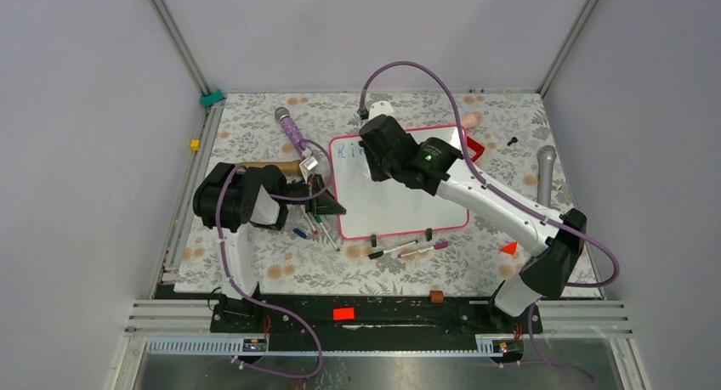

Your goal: Write a sentence on the whiteboard

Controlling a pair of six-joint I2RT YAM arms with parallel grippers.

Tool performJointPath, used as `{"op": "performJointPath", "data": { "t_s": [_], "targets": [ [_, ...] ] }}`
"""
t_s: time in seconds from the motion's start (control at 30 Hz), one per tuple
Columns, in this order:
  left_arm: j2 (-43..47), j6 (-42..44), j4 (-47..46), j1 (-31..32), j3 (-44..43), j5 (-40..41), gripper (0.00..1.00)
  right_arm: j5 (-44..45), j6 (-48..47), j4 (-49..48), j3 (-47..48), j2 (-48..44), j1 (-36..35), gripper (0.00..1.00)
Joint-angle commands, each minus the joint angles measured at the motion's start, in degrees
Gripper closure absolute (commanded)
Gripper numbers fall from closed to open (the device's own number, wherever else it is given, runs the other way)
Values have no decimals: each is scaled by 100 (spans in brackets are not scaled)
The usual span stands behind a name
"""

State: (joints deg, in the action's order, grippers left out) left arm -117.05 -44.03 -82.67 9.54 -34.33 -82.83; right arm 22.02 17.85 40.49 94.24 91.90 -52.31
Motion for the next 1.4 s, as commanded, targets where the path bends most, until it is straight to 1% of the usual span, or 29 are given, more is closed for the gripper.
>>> {"op": "performJointPath", "data": {
  "t_s": [0.0,0.13,0.27,0.47,0.57,0.9,1.13,1.37],
  "targets": [
    [172,107,-196,-98,98,-1,100,178,-44,3,208,21,-113,100],
    [317,307,-187,-136,261,264,100,159,-54,-116,24,-2,-194,100],
    [363,280,-185,-162,251,204,100,238,-46,-144,-30,47,-320,100],
    [302,283,-179,-192,271,117,100,661,-134,-144,-73,170,-438,100],
    [343,359,-179,-182,428,268,100,698,-139,-173,-30,252,-451,100],
    [384,404,-192,-139,501,229,99,785,-366,-306,53,454,-672,100],
    [365,404,-178,-144,495,205,98,934,-362,-306,-59,427,-675,100],
    [358,413,-179,-131,501,197,98,1032,-374,-167,113,587,-675,100]
  ]
}}
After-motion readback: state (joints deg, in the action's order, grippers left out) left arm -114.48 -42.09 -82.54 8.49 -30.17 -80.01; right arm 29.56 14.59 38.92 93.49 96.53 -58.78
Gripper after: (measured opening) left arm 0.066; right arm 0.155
